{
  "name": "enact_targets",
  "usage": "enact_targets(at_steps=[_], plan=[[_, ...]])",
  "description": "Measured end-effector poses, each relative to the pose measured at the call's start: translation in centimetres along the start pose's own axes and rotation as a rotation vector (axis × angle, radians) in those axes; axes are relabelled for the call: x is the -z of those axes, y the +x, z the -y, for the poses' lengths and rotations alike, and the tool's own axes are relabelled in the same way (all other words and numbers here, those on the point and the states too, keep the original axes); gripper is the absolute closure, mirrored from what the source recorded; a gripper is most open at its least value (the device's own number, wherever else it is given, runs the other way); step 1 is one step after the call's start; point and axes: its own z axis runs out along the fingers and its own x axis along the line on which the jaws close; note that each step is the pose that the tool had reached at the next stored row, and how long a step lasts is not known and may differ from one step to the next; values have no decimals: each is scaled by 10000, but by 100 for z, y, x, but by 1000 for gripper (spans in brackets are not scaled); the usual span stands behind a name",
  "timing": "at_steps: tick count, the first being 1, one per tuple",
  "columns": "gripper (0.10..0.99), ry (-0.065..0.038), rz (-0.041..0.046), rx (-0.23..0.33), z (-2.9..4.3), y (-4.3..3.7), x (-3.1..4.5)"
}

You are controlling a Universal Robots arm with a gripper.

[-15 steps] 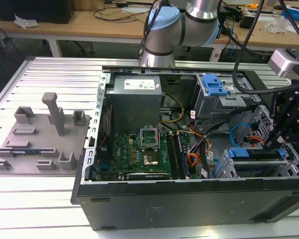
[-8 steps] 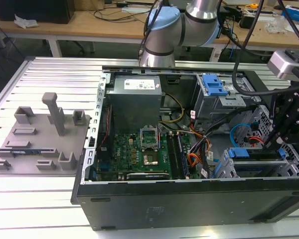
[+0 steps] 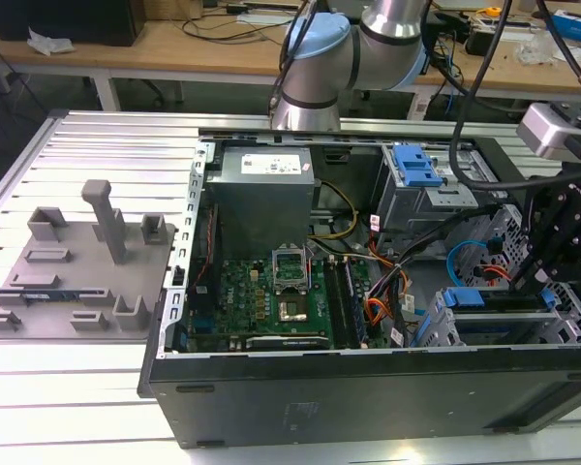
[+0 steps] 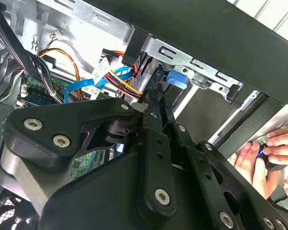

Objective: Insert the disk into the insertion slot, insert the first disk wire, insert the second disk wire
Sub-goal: 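Insert the first disk wire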

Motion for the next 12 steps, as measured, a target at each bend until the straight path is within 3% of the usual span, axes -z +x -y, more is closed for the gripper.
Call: enact_targets(at_steps=[12], plan=[[922,3,4,33,3,-5,-59]])
